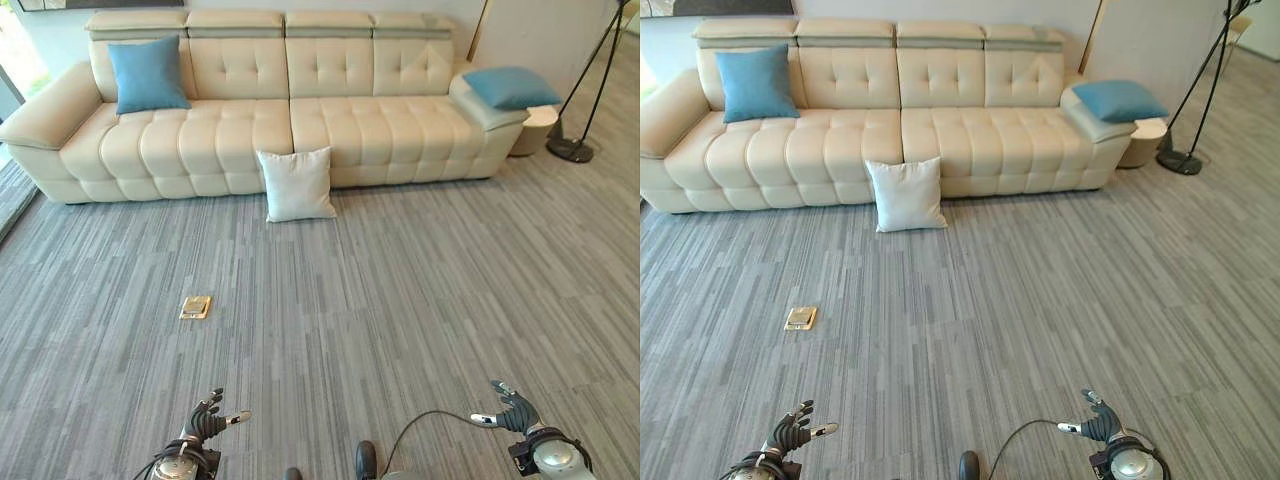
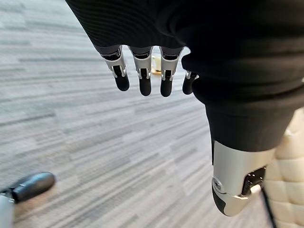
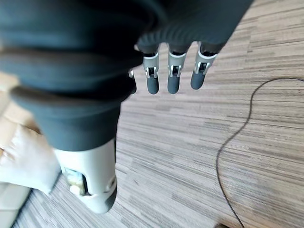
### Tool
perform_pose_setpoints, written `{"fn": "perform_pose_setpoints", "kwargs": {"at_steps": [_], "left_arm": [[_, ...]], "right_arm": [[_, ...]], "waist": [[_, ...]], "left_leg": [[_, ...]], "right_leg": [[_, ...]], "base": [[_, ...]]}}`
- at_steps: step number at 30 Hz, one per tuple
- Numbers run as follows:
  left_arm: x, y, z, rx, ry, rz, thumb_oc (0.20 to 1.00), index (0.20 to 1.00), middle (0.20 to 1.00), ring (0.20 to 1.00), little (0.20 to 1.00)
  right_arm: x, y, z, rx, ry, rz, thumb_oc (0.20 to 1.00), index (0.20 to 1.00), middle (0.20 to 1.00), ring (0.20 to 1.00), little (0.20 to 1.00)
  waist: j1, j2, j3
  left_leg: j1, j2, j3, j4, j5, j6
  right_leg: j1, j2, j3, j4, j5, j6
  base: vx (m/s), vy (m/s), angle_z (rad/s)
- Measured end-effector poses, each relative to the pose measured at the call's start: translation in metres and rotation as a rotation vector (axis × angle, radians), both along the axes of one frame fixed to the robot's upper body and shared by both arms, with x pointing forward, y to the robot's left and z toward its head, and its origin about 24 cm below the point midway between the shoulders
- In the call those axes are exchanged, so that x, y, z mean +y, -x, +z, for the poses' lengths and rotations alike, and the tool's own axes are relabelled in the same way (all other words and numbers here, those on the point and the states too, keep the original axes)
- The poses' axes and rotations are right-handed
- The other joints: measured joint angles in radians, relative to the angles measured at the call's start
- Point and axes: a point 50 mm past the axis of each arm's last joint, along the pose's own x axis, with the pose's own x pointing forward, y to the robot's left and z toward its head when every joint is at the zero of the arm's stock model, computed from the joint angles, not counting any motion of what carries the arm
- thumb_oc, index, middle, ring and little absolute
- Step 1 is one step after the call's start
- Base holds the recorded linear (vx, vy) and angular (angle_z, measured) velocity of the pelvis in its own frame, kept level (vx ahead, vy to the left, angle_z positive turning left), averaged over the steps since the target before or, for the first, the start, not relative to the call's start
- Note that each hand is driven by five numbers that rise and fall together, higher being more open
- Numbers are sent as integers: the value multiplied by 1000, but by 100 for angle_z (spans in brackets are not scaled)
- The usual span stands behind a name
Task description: Pick up all the scattered cushions and arrange them neatly on the sofa.
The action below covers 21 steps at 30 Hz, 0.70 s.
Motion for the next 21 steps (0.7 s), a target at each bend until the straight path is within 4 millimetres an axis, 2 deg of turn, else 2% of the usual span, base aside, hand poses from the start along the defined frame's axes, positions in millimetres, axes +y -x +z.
{"fn": "perform_pose_setpoints", "kwargs": {"at_steps": [4,10,15,21], "left_arm": [[-1,0,0,-13,14,41,1000,1000,1000,1000,1000],[5,6,-2,-7,9,102,1000,1000,1000,1000,1000],[8,9,-3,2,6,126,1000,1000,1000,1000,1000],[8,2,0,-19,-1,125,1000,1000,1000,1000,1000]], "right_arm": [[1,-2,0,-4,-4,-2,1000,1000,1000,1000,1000],[4,-3,-3,-26,-59,-84,1000,1000,1000,1000,1000],[6,4,-9,-7,-91,-133,1000,1000,1000,1000,1000],[7,-7,-7,-29,-86,-146,1000,1000,1000,1000,1000]], "waist": [[1,18,16],[8,3,27],[11,-3,32],[32,-10,38]], "left_leg": [[-2,2,-5,0,0,-1],[-4,2,-15,0,-1,-2],[-21,-1,-34,1,-5,-8],[-63,-12,-25,17,-2,3]], "right_leg": [[1,0,-21,0,0,-3],[5,0,-26,0,-8,-10],[-4,-6,-45,0,-11,-12],[-53,-14,-28,6,-1,-10]], "base": [[33,4,7],[47,15,6],[43,31,10],[39,63,-5]]}}
